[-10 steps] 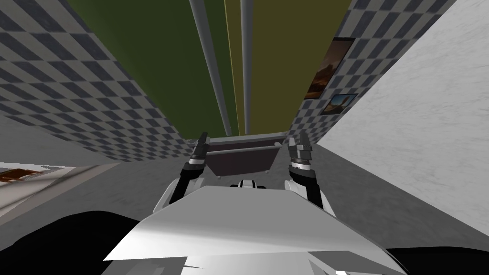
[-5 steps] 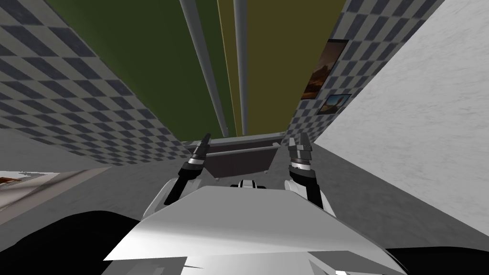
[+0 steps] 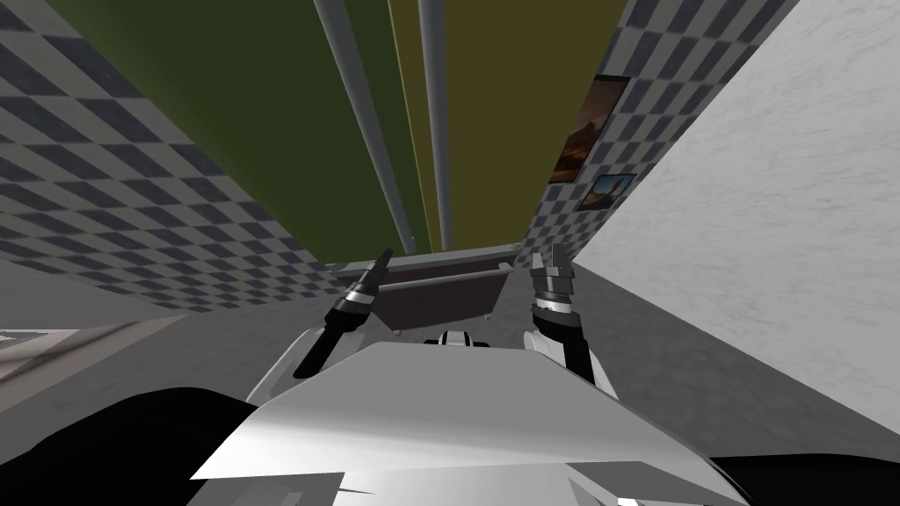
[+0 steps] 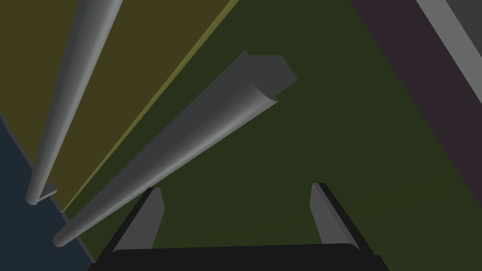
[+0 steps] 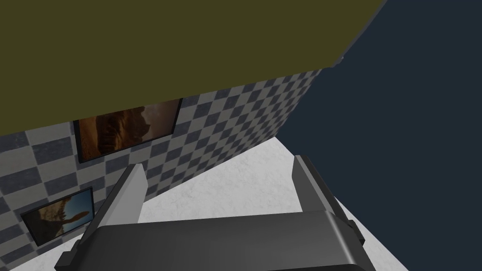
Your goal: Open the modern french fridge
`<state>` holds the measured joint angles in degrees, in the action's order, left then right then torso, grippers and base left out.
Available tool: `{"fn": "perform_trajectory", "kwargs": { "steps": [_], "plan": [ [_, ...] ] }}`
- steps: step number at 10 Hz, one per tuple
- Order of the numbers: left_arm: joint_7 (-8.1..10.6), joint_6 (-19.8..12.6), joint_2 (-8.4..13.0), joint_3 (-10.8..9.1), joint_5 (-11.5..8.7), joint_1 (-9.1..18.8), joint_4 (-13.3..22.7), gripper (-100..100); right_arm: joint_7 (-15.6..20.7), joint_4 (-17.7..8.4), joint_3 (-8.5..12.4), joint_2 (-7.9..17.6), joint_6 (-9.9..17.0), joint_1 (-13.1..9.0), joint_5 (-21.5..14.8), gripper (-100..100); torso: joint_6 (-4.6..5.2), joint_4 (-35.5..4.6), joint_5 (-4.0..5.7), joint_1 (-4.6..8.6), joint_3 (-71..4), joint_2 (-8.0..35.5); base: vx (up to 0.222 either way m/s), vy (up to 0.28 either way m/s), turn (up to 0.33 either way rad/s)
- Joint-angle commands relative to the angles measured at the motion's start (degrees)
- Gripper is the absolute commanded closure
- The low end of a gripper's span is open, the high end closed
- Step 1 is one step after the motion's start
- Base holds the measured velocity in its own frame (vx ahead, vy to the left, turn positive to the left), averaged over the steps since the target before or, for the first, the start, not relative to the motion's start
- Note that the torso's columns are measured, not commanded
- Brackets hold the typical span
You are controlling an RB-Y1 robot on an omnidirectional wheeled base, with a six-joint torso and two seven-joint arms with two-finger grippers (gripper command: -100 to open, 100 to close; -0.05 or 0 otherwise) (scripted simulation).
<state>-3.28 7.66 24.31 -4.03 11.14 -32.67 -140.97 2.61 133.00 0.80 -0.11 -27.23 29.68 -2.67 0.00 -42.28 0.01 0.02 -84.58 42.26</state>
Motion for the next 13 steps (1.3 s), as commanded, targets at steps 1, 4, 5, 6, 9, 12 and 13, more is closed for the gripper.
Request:
{"fn": "perform_trajectory", "kwargs": {
  "steps": [1, 4, 5, 6, 9, 12, 13],
  "plan": [
    [0.55, -2.97, 3.33, -0.14, 1.01, -0.97, -0.55, -100, 0.00, 0.00, 0.00, 0.00, 0.00, 0.00, 0.00, 0, 0.00, 0.00, 0.00, 0.00, 0.00, 0.00, 0.029, -0.018, -0.050],
    [1.04, -5.55, 6.29, -0.27, 1.89, -1.78, -0.79, -100, 0.00, 0.00, 0.00, 0.00, 0.00, 0.00, 0.00, 0, 0.00, -0.01, -0.01, -0.03, 0.02, 0.04, 0.026, -0.014, -0.046],
    [1.22, -6.47, 7.38, -0.32, 2.21, -2.07, -0.86, -100, 0.00, 0.00, 0.00, 0.00, 0.00, 0.00, 0.00, 0, 0.00, -0.01, -0.01, -0.03, 0.02, 0.03, 0.022, -0.014, -0.054],
    [1.40, -7.42, 8.50, -0.36, 2.54, -2.38, -0.95, -100, 0.00, 0.00, 0.00, 0.00, 0.00, 0.00, 0.00, 0, 0.00, -0.01, -0.01, -0.02, 0.02, 0.03, 0.025, -0.015, -0.042],
    [1.94, -10.29, 11.93, -0.51, 3.54, -3.33, -1.49, -100, 0.00, 0.00, 0.00, 0.00, 0.00, 0.00, 0.00, 0, 0.00, 0.00, 0.00, -0.02, 0.00, 0.01, 0.027, -0.016, -0.053],
    [2.52, -13.35, 15.57, -0.68, 4.62, -4.36, -3.67, -100, 0.00, 0.00, 0.00, 0.00, 0.00, 0.00, 0.00, 0, 0.00, -0.01, -0.01, -0.03, 0.01, 0.02, 0.027, -0.012, -0.048],
    [2.64, -13.98, 16.31, -0.71, 4.84, -4.58, -4.82, -100, 0.00, 0.00, 0.00, 0.00, 0.00, 0.00, 0.00, 0, 0.00, -0.01, 0.00, -0.02, 0.01, 0.03, 0.027, -0.011, -0.052]
  ]
}}
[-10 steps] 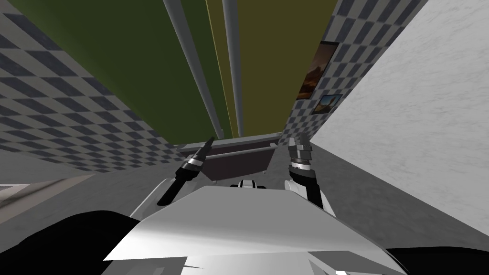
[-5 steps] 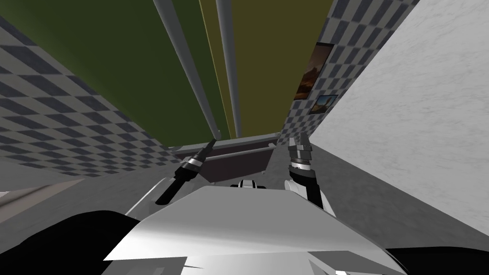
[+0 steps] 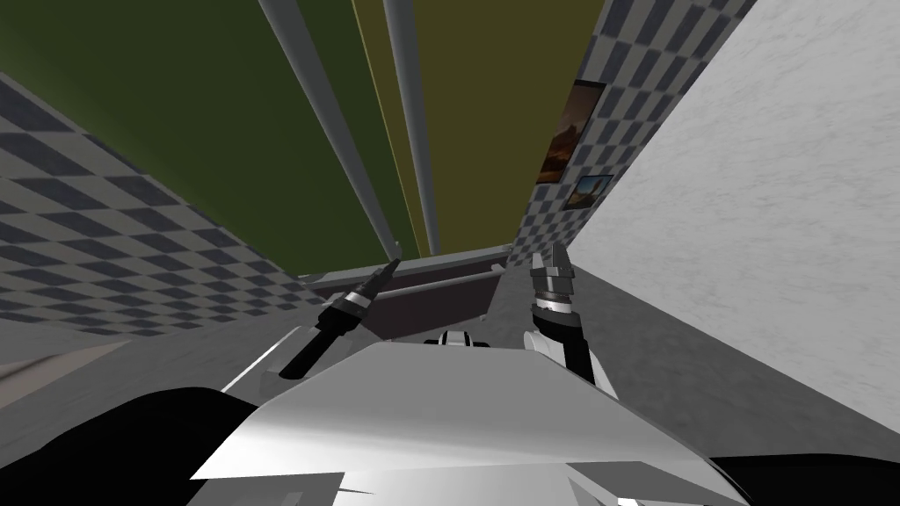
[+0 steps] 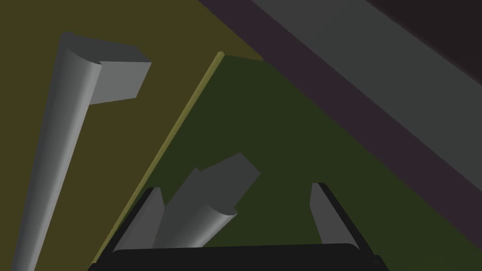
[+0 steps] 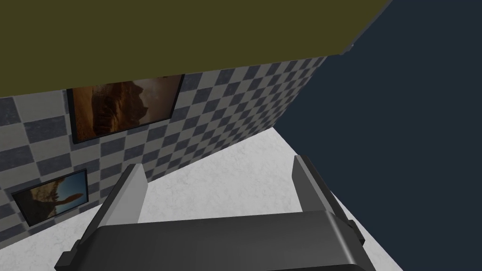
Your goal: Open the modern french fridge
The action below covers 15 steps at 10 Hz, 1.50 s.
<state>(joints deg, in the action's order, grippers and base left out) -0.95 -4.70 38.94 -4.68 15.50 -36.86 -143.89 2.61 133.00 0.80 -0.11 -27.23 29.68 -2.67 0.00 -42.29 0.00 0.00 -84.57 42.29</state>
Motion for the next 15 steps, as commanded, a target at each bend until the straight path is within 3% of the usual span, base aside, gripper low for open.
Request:
{"fn": "perform_trajectory", "kwargs": {
  "steps": [1, 5, 6, 7, 9, 10, 11, 15],
  "plan": [
    [0.17, -0.89, 1.01, -0.02, 0.33, -0.27, -1.10, -100, 0.00, 0.00, 0.00, 0.00, 0.00, 0.00, 0.00, 0, 0.00, 0.00, 0.00, 0.00, 0.00, 0.00, 0.012, -0.004, -0.008],
    [1.23, -5.41, 1.51, -2.74, -0.65, 1.78, -0.71, -100, 0.00, 0.00, 0.00, 0.00, 0.00, -0.01, 0.00, 0, -0.02, -0.01, 0.00, 0.00, 0.02, 0.02, -0.007, -0.012, -0.179],
    [1.14, -4.47, 1.45, -2.60, -0.56, 1.25, -0.80, -100, 0.00, 0.00, 0.00, 0.00, 0.00, -0.01, 0.00, 0, 0.00, 0.00, -0.01, -0.01, 0.00, 0.00, -0.005, -0.004, -0.027],
    [0.82, -3.68, 1.35, -1.65, -0.24, 0.95, -0.92, 100, 0.00, 0.00, 0.00, 0.00, 0.00, 0.00, 0.00, 0, -0.03, 0.00, -0.01, -0.03, -0.01, -0.02, 0.005, 0.006, 0.203],
    [0.20, -1.08, 1.10, -0.01, 0.37, -0.29, -1.23, 100, 0.00, 0.00, 0.00, 0.00, 0.00, 0.01, 0.00, 0, -0.32, 0.08, -0.25, -0.56, 0.01, -0.04, 0.015, -0.001, 0.226],
    [0.38, -1.73, 1.18, -0.43, 0.22, 0.19, -1.60, 100, 0.00, 0.00, 0.01, 0.00, 0.00, 0.01, 0.00, 0, -0.25, 0.09, -0.30, -0.66, 0.03, -0.02, 0.001, -0.012, 0.031],
    [1.20, 0.56, 3.21, 0.19, 0.08, -0.47, -2.33, 100, 0.00, 0.00, 0.00, 0.00, 0.00, 0.00, 0.00, 0, -0.10, 0.06, -0.22, -0.53, -0.05, -0.09, -0.098, 0.093, -0.125],
    [2.96, 4.36, 7.22, 1.05, -0.25, -1.63, -3.59, 100, 0.00, -0.01, 0.01, 0.01, 0.01, -0.03, 0.00, 0, -0.40, -0.25, -0.18, -0.62, 0.24, 0.40, -0.176, 0.164, -0.130]
  ]
}}
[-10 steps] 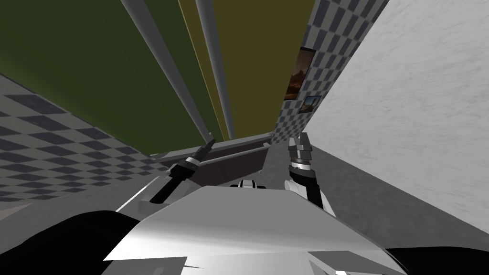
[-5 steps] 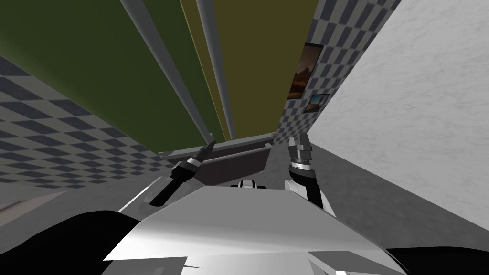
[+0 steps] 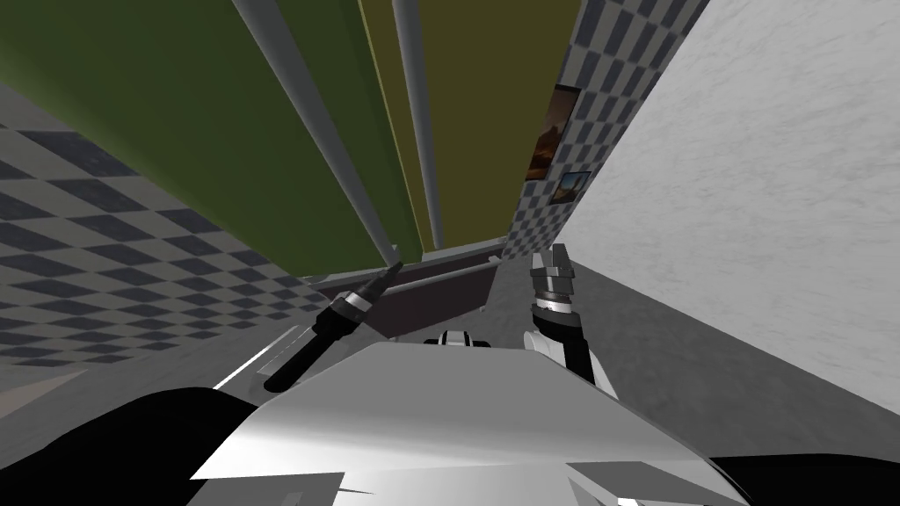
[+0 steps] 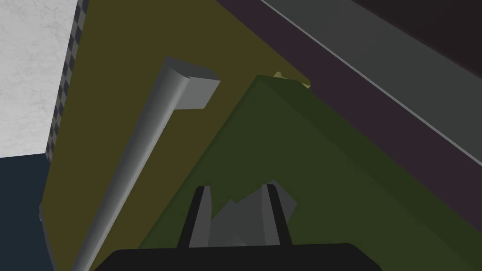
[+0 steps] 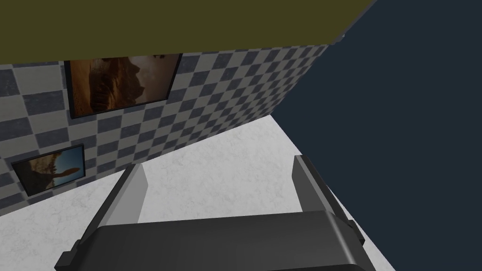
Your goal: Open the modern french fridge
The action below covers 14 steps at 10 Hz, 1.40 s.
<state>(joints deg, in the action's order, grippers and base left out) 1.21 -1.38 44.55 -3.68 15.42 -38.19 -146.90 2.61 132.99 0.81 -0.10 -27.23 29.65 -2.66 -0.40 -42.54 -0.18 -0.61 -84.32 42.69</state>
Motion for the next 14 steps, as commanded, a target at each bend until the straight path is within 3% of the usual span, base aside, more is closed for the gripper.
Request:
{"fn": "perform_trajectory", "kwargs": {
  "steps": [1, 4, 5, 6, 7, 14],
  "plan": [
    [1.25, 1.99, 2.62, 0.27, -0.25, -0.59, -0.90, 100, 0.00, 0.00, 0.00, 0.00, 0.00, 0.00, 0.00, 0, 0.05, 0.00, 0.10, 0.06, -0.21, -0.23, -0.161, 0.142, -0.093],
    [2.57, 4.84, 5.63, 0.91, -0.50, -1.46, -1.84, 100, 0.00, 0.00, 0.00, 0.00, 0.00, 0.01, 0.00, 0, 0.13, -0.07, 0.15, 0.06, -0.32, -0.29, -0.153, 0.154, -0.109],
    [2.24, 3.91, 5.36, 1.39, -0.43, -1.64, -1.71, 100, 0.00, 0.00, 0.00, 0.00, 0.00, 0.01, 0.00, 0, 0.13, -0.08, 0.14, 0.04, -0.37, -0.35, -0.061, 0.052, -0.053],
    [3.41, 5.97, 7.43, 1.88, -1.43, 0.69, 0.46, 100, 0.00, 0.00, 0.00, -0.01, 0.00, 0.02, 0.00, 0, 0.12, 0.04, 0.17, 0.29, -0.52, -0.62, -0.179, 0.137, -0.344],
    [3.41, 5.97, 7.43, 1.88, -1.43, 0.69, 0.46, 100, 0.00, 0.00, 0.00, 0.00, 0.00, -0.01, 0.00, 0, 0.41, 0.17, 0.11, 0.15, -0.37, -0.42, -0.226, 0.171, -0.220],
    [7.26, 11.84, 13.78, 2.34, -4.98, 9.49, 8.25, 100, 0.00, 0.00, 0.00, 0.01, 0.00, 0.00, 0.00, 0, 0.07, 0.01, 0.09, -0.01, -0.39, -0.44, -0.248, 0.157, -0.214]
  ]
}}
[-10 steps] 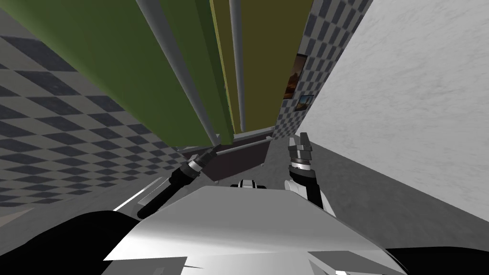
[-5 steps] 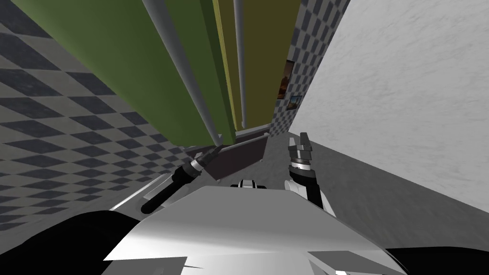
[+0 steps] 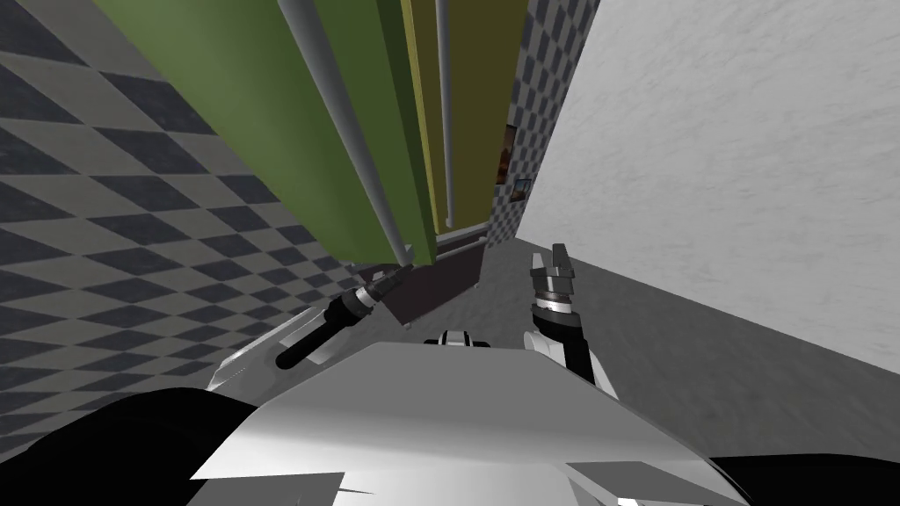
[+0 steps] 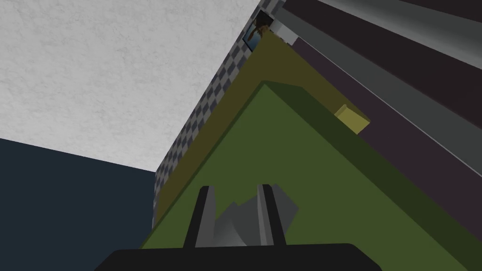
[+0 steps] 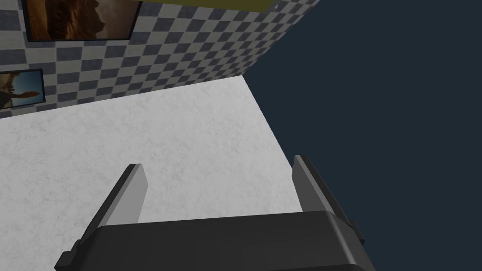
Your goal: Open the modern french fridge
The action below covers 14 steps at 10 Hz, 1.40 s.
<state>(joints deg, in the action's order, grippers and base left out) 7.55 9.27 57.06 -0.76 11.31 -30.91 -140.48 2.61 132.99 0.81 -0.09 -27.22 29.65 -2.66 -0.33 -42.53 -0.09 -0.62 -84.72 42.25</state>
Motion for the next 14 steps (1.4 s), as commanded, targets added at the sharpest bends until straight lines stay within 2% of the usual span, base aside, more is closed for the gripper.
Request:
{"fn": "perform_trajectory", "kwargs": {
  "steps": [1, 2, 4, 5, 6, 7, 8, 9, 11, 12, 14],
  "plan": [
    [1.47, 2.03, 2.17, -0.51, -1.39, 3.46, 2.95, 100, 0.00, 0.00, 0.00, 0.00, 0.00, 0.00, 0.00, 0, 0.01, -0.05, 0.01, -0.05, -0.02, 0.01, -0.270, 0.171, -0.213],
    [1.18, 1.59, 1.90, 0.12, -1.04, 2.26, 2.12, 100, 0.00, 0.00, 0.00, 0.00, 0.00, 0.00, 0.00, 0, -0.02, -0.12, 0.03, -0.04, 0.03, 0.11, -0.125, 0.065, -0.065],
    [2.18, 4.42, 2.98, -0.57, -1.85, 3.32, 5.36, 100, 0.00, 0.00, 0.00, 0.00, 0.00, 0.02, 0.00, 0, 0.32, 0.17, 0.15, 0.48, -0.23, -0.36, -0.168, 0.125, -0.312],
    [2.62, 5.74, 3.44, -1.06, -2.24, 3.88, 6.88, 100, 0.00, 0.00, 0.00, 0.01, 0.00, 0.01, 0.00, 0, 0.35, 0.22, 0.04, 0.31, -0.03, -0.10, -0.239, 0.185, -0.455],
    [2.62, 5.74, 3.44, -1.06, -2.24, 3.88, 6.95, 100, 0.00, 0.00, 0.00, 0.01, 0.00, 0.01, 0.00, 0, 0.21, 0.20, -0.05, 0.16, 0.13, 0.05, -0.160, 0.137, -0.144],
    [3.06, 7.05, 3.89, -1.54, -2.63, 4.44, 8.54, 100, 0.00, 0.00, 0.01, 0.00, 0.00, 0.03, 0.00, 0, -0.03, 0.14, -0.05, 0.10, 0.06, -0.06, -0.165, 0.101, -0.167],
    [3.50, 8.37, 4.35, -2.02, -3.03, 5.01, 10.14, 100, 0.00, 0.00, 0.00, 0.00, 0.00, 0.02, 0.00, 0, 0.03, 0.16, -0.06, 0.03, -0.01, -0.11, -0.219, 0.132, -0.388],
    [3.50, 8.37, 4.35, -2.02, -3.03, 5.01, 10.14, 100, 0.00, 0.00, 0.00, 0.01, 0.00, 0.01, 0.00, 0, 0.20, 0.22, -0.09, 0.00, 0.03, -0.08, -0.170, 0.128, -0.174],
    [4.38, 11.00, 5.26, -2.98, -3.81, 6.13, 13.31, 100, 0.00, 0.00, 0.01, 0.00, 0.00, 0.02, 0.00, 0, 0.01, 0.09, -0.05, -0.11, -0.09, -0.17, -0.217, 0.119, -0.271],
    [4.38, 11.00, 5.26, -2.98, -3.81, 6.13, 13.32, 100, 0.00, 0.00, 0.01, 0.01, 0.00, 0.01, 0.00, 0, 0.08, 0.04, -0.06, -0.09, 0.10, 0.14, -0.202, 0.113, -0.166],
    [5.27, 13.63, 6.16, -3.95, -4.60, 7.25, 16.45, 100, 0.00, 0.00, 0.01, 0.01, 0.00, 0.03, 0.00, 0, 0.00, -0.04, 0.00, -0.13, -0.05, -0.06, -0.207, 0.126, -0.302]
  ]
}}
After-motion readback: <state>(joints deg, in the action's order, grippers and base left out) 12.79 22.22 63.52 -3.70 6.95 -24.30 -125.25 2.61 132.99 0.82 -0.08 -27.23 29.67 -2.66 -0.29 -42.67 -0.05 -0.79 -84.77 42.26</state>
